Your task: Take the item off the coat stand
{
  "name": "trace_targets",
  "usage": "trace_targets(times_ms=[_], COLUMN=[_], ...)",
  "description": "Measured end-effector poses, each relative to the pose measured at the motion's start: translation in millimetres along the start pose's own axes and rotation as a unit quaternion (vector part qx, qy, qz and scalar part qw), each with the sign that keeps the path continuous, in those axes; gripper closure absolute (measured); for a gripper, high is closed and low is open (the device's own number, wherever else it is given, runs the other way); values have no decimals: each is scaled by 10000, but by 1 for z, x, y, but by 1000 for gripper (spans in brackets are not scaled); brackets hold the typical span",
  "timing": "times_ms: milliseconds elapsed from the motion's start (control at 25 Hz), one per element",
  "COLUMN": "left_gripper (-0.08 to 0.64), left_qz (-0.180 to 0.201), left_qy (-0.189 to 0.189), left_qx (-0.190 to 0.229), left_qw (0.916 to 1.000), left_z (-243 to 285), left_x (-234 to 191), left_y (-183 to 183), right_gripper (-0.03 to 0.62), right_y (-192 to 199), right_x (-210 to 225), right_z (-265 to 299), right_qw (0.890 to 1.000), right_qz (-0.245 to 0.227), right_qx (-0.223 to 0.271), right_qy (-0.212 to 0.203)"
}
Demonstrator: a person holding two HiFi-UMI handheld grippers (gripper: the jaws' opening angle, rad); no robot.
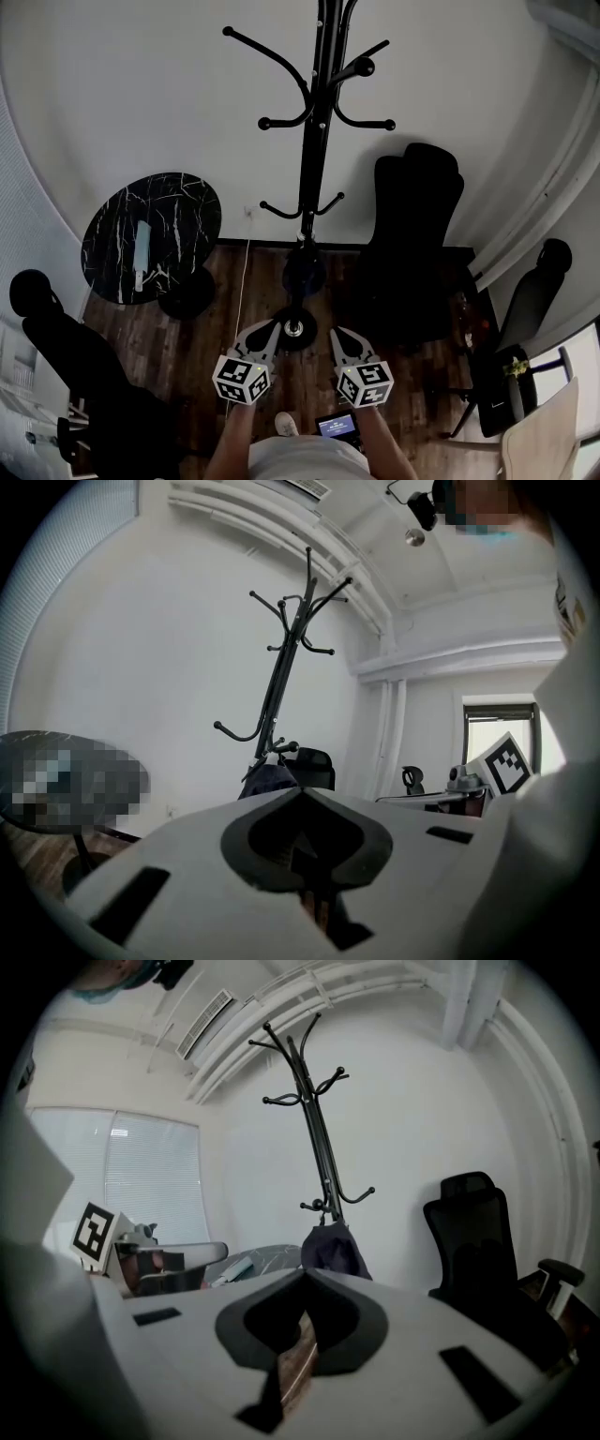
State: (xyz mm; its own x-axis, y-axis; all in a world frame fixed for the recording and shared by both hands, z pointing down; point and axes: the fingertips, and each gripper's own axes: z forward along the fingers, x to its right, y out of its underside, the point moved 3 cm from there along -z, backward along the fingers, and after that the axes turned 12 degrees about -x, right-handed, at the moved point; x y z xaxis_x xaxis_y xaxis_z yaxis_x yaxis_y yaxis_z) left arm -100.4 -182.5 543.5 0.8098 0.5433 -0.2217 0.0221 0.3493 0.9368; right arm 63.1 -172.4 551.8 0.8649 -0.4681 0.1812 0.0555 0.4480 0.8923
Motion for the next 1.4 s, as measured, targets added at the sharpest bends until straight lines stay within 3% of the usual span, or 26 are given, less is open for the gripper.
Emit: trace_targets(times_ms=[200, 400, 800, 1400], left_gripper=[540, 540, 540, 538], left_qz=[13, 16, 74, 198], left_qy=[151, 42, -165, -179], left_qx=[49, 75, 82, -335], left_qw=[9999, 10000, 9998, 9991], left_z=[8, 9, 17, 70], left_x=[-8, -18, -33, -55], left_y=[-7, -9, -18, -10], right_gripper=[581, 580, 580, 580], right_y=[-5, -22, -33, -31], right_x=[0, 4, -5, 39], right_z=[2, -3, 33, 71], right_qw=[9999, 9957, 10000, 9989], right_qz=[-103, 775, -49, 38], right_qx=[-4, 425, 68, -223], right_qy=[101, -278, -25, 400])
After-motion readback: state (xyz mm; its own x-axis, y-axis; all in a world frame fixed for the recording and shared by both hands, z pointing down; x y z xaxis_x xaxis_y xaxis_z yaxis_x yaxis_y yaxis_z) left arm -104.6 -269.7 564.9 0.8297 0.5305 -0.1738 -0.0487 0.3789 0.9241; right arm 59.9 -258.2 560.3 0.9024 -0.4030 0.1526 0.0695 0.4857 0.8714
